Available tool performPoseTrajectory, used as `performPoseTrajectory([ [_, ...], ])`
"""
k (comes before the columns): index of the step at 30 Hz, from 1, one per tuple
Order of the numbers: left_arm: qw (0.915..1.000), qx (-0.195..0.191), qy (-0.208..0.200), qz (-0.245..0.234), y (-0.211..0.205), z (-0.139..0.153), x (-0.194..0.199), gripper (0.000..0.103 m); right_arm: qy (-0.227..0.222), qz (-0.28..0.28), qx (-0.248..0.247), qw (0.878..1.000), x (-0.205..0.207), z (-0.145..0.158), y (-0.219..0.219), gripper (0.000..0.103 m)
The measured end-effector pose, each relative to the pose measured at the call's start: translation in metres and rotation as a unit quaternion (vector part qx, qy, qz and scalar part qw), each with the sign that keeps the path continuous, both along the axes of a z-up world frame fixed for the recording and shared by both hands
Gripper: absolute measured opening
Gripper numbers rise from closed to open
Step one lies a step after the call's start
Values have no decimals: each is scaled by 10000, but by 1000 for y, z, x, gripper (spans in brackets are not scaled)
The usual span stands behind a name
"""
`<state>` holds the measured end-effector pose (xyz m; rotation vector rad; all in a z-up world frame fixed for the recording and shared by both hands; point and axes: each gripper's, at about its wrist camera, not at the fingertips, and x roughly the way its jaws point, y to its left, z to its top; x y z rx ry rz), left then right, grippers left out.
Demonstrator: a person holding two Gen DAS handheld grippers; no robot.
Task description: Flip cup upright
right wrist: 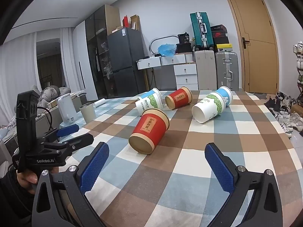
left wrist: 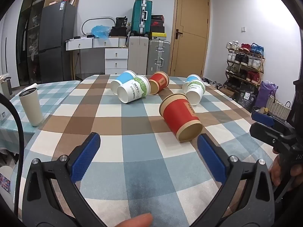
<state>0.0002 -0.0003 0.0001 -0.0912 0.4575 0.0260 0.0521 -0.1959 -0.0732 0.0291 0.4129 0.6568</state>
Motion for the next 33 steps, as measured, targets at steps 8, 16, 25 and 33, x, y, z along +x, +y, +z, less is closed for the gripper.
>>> performPoseTrajectory([
  [8, 10000, 51, -34, 12, -5, 0, 0, 102, -3, -30, 48, 10000, 1, 0, -3, 103],
  [16, 9998, 184, -43, 60, -5, 1, -1, 102, -13, -63, 125, 9999, 0, 0, -4, 103],
  [25, 10000, 71, 26, 32, -6, -2, 2, 102, -93, -141, 116, 9998, 2, -2, -4, 103],
  [33, 10000, 50, 2, 62, -5, -1, 1, 102, -152, -105, 73, 9998, -4, -1, -4, 103],
])
